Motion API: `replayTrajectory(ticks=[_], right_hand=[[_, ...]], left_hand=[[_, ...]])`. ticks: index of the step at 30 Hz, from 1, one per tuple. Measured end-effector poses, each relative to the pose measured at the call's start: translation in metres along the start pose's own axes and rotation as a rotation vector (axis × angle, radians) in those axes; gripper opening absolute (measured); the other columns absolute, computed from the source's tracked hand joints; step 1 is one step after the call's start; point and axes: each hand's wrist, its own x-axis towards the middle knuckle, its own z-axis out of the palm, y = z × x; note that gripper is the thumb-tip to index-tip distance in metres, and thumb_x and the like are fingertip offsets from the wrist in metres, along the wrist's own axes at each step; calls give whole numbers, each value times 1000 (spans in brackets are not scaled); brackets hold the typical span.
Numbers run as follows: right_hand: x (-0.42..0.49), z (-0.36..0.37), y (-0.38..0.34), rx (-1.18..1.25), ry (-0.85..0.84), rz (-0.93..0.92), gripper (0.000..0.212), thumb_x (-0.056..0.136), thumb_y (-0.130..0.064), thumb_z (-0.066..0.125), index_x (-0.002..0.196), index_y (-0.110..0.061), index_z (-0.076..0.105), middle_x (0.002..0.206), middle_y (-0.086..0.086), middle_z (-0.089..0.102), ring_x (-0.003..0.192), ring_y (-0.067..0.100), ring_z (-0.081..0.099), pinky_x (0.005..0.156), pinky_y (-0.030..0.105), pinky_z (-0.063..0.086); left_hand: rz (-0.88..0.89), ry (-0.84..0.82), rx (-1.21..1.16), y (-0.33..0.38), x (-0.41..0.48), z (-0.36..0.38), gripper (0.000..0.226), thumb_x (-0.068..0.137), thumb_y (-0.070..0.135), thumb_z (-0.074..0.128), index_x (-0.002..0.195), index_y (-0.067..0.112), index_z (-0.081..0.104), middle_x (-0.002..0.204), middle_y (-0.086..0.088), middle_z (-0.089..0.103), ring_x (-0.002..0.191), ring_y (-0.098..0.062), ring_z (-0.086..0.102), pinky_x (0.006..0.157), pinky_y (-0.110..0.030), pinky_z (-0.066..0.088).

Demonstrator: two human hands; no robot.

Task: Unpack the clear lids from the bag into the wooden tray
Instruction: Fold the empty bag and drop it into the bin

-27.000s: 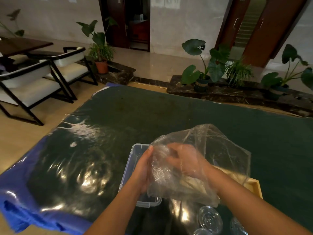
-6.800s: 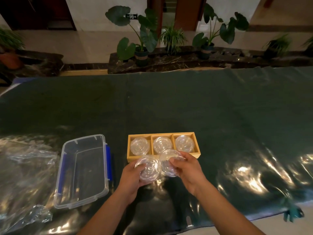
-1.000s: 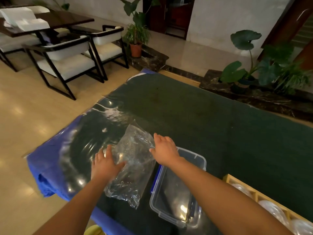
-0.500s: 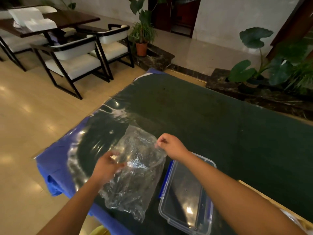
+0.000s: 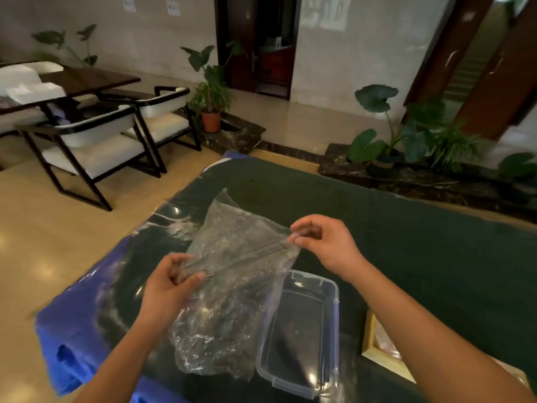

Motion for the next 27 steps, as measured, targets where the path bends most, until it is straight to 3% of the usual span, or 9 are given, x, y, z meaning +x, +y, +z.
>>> replayTrajectory(ticks=[3,5,8,10,13,18,20,23,27], right_hand=[[-22,-27,-7,21,72,-65,34,89,1,69,117,-19,68,93,-1,79,86,12,74,84,25,58],[-36,-38,-4,18,245,-63,38,93,-5,66,125,-25,63,111,-7,75,100,5,69,90,26,57],[-71,-45,2,310,492,226,54,88,-42,70,138,-33,51,140,-10,55,121,6,57,102,34,51],[-98,-35,7,494,311,467,54,82,-59,63,128,-32,56,129,0,66,111,15,67,97,42,55],[-135,-10,20,325,169,517,26,92,-41,65,104,-18,69,96,13,77,75,15,73,72,34,58],[-169,-38,44,330,526,405,14,97,-12,63,85,-7,69,62,6,68,54,19,59,50,28,50],[-179,-54,51,325,594,360,15,98,-10,61,84,-8,66,60,2,66,55,16,59,53,29,54],[-192,-79,60,382,674,283,16,99,-9,57,86,-10,66,65,3,69,59,16,63,60,34,57],[-209,-107,72,477,716,281,17,102,-7,51,93,-7,66,69,5,71,63,16,67,62,32,61]], left_hand=[[73,-52,116,13,-1,15,44,82,24,84,105,55,62,91,-16,71,76,-35,70,55,-33,62],[82,-43,88,19,1,32,42,85,24,81,111,52,62,89,-10,71,76,-28,71,57,-29,63],[31,-34,-93,27,2,69,33,91,21,75,118,36,62,80,-5,72,57,-21,67,50,-29,58],[-14,-60,-243,28,0,96,29,94,18,73,113,37,61,75,6,73,50,-11,60,46,-27,53],[-67,-103,-331,30,-10,130,29,94,18,73,100,44,64,80,8,76,53,-9,64,48,-28,53],[-43,1,-367,43,-23,161,15,95,13,71,102,23,62,68,3,70,52,-16,64,47,-32,56],[-109,-127,-423,55,-35,174,26,94,26,72,116,19,60,79,-6,73,59,-20,70,55,-39,62],[-338,-448,-433,64,-59,195,65,83,57,59,129,11,60,108,-19,76,97,-36,73,85,-54,59],[-424,-665,-331,66,-90,223,51,91,48,57,123,9,65,102,-21,78,86,-33,76,74,-44,63]])
